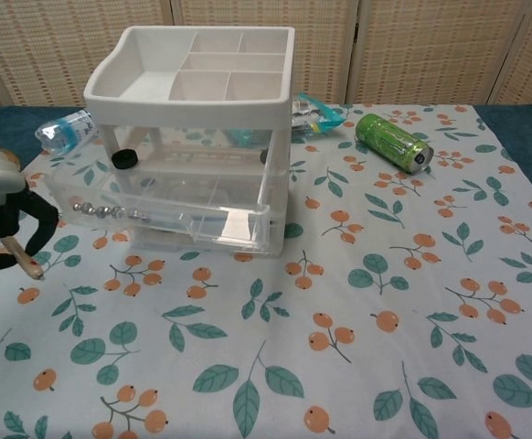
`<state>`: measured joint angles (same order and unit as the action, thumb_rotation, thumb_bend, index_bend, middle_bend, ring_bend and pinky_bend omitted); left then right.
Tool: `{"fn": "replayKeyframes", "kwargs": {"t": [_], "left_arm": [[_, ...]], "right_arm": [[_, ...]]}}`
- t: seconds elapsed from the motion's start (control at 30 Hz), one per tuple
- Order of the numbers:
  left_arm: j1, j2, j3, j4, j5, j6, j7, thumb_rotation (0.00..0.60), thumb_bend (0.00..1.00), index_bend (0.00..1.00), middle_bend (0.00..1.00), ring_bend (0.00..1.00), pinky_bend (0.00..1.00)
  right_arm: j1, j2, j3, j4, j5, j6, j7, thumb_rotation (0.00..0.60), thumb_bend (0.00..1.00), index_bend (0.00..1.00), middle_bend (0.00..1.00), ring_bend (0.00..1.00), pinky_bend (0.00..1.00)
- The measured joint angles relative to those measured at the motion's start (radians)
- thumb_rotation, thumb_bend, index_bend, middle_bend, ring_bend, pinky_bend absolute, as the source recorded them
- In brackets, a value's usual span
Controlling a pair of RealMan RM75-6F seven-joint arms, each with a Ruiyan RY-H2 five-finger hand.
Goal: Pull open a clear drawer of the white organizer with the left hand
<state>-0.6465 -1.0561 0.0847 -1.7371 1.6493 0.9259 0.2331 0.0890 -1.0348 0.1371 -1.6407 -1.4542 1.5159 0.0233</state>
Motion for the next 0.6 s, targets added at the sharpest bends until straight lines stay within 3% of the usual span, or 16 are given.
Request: {"fn": "replayKeyframes", "kwargs": {"t": [0.43, 0.6], "left_arm": [[-0.073, -0.155, -0.012, 0.132, 0.003, -0.108, -0.080, 0.600, 0.40, 0.55, 0.95, 1.00, 1.00], [-0.084, -0.179, -0.011, 0.160, -0.003, -0.119, -0.094, 0.600, 0.40, 0.45, 0.94, 0.99, 1.00]], "right_arm": [[-0.014, 0.007, -0.002, 0.003, 0.011, 0.011, 0.004, 0.600, 0.24, 0.22, 0.19, 0.22, 0.21], [-0.017, 0.010, -0.003, -0.001, 0.013, 0.012, 0.000, 0.600, 0.24, 0.22, 0.19, 0.22, 0.21]]}}
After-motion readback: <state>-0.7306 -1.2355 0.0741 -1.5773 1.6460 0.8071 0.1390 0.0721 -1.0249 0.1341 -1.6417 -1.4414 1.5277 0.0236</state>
